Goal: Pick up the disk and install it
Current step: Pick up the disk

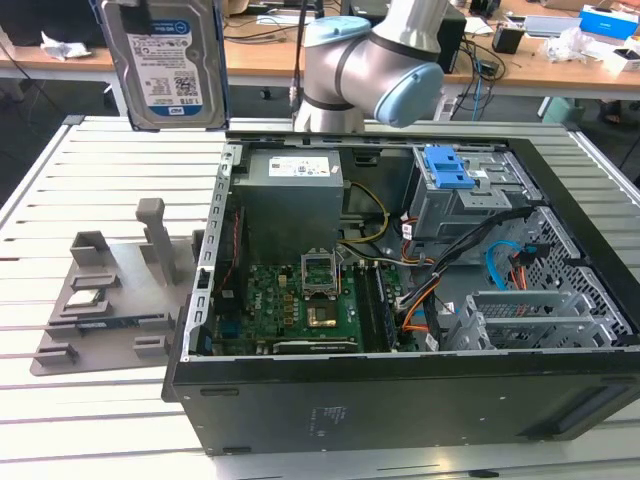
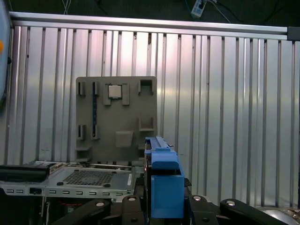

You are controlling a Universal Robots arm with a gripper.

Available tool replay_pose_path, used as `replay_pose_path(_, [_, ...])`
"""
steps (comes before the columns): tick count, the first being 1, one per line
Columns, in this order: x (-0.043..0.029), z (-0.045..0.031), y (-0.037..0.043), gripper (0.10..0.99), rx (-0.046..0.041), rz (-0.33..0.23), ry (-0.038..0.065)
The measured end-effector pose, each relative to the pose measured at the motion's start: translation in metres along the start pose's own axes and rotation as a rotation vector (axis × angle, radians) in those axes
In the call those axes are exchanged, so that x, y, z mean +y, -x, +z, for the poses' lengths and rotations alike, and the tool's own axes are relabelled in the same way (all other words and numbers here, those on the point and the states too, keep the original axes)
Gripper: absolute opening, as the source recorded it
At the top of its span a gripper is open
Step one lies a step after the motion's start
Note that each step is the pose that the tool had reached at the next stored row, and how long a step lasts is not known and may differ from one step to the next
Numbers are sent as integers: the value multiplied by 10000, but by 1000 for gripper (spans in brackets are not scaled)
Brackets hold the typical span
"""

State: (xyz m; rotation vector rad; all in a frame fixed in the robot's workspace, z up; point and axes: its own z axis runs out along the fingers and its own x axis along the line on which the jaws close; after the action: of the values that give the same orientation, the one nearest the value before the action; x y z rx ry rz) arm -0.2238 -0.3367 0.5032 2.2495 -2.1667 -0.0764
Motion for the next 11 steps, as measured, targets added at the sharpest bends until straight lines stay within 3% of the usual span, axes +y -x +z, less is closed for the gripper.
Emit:
replay_pose_path(2, [-130,-6,-4,365,0,-1,0])
replay_pose_path(11, [-432,-20,-11,365,-1,-1,1])
